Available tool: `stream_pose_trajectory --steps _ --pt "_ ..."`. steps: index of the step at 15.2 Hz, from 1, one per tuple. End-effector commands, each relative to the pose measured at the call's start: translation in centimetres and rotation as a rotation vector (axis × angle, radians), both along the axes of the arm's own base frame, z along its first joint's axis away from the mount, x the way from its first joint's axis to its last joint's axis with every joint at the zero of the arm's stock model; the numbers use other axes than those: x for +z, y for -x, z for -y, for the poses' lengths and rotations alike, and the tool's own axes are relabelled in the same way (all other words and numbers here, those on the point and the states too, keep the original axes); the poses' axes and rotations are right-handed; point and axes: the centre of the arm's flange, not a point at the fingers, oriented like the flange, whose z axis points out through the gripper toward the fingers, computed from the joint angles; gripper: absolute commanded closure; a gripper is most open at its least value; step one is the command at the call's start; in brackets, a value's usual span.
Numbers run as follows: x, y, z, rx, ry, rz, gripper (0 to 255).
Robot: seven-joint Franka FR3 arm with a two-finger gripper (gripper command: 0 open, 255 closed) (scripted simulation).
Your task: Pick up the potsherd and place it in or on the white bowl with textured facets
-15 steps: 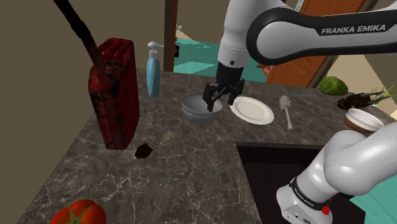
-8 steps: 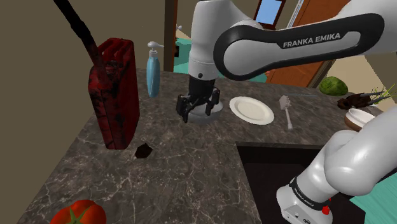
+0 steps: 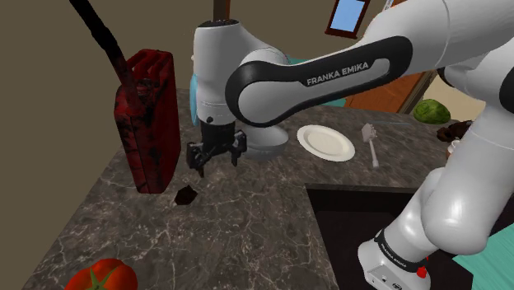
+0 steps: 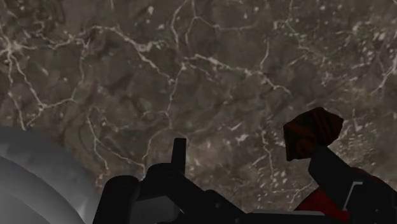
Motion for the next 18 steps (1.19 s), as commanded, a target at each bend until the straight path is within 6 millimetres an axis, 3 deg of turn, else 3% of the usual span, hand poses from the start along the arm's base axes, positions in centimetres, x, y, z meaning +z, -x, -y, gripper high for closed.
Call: stream_pose_trajectory --steps 1,6,14,18 --pt "-0.8 -0.9 -2.3 0.001 -0.002 -0.002 0" --pt "-3.4 -3.1 -8.0 0.007 -0.005 -0.008 0" --pt "-7.5 -3.0 -8.2 0.007 -0.005 -0.009 0" --pt "-7.5 -3.0 -8.2 0.007 -0.005 -0.009 0"
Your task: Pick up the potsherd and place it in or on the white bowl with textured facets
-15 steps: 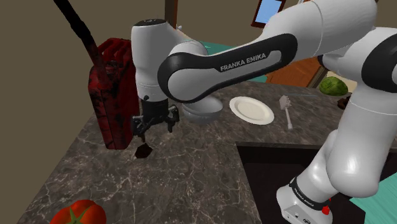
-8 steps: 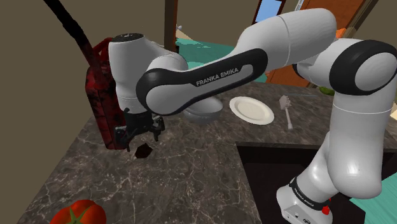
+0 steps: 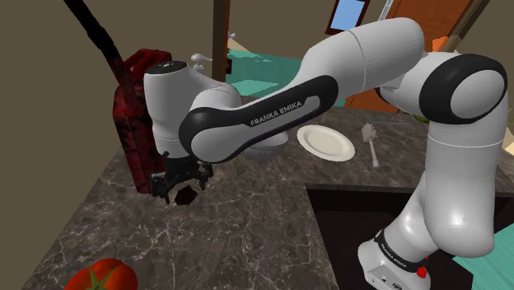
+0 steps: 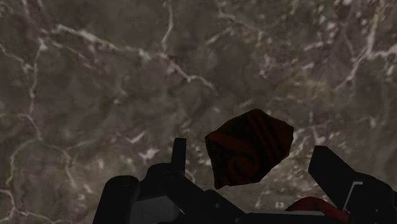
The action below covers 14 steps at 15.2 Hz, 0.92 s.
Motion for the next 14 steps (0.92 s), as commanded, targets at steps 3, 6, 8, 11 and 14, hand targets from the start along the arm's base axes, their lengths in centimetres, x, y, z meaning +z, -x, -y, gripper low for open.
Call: stream_pose_trajectory --steps 3,6,8,11,14 --pt "-0.07 0.00 -0.01 0.000 0.000 0.000 0" --pt "-0.07 0.01 -0.01 0.000 0.000 0.000 255" --pt "-0.06 0.01 -0.01 0.000 0.000 0.000 255" --pt "-0.06 0.02 -0.01 0.000 0.000 0.000 255" --pt "-0.07 0.00 -0.01 0.000 0.000 0.000 255"
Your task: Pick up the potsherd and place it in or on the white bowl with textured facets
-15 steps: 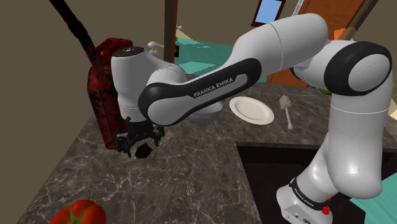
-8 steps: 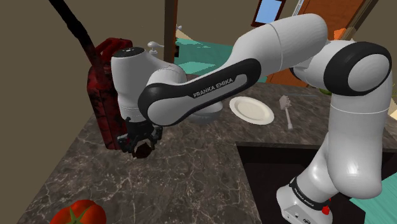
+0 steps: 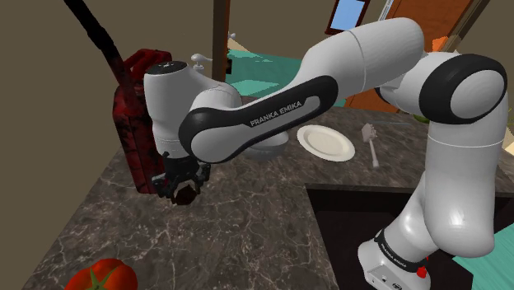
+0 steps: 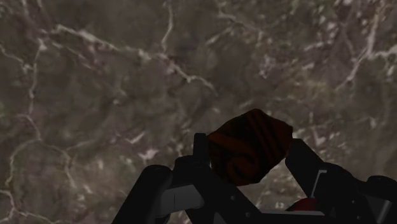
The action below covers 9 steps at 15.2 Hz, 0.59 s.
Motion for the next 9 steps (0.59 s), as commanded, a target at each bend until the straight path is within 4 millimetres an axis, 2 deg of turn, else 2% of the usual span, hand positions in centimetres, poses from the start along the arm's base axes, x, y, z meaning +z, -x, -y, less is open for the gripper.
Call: stream_pose_trajectory --steps 1,9 --pt "0.5 0.0 0.0 0.000 0.000 0.000 255" --pt "4.7 0.0 0.0 0.000 0.000 0.000 255"
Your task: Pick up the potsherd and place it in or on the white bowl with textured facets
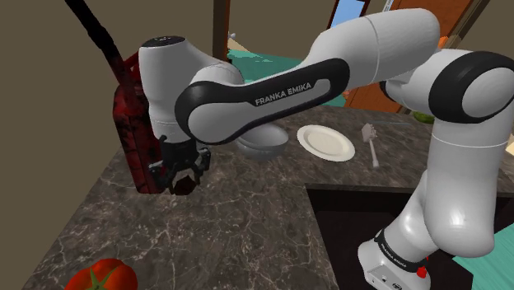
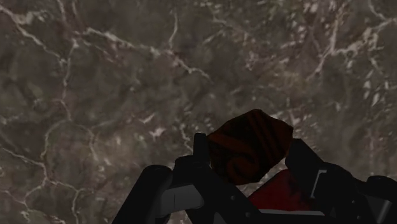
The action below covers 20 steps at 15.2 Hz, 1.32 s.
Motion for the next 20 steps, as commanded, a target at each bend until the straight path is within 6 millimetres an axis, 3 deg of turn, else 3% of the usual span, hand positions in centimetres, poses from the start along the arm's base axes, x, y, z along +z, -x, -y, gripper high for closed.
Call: stream_pose_trajectory --steps 1,20 --pt "1.1 0.0 0.0 -0.001 0.000 0.001 255" --pt "11.2 0.0 0.0 -0.001 0.000 0.001 255"
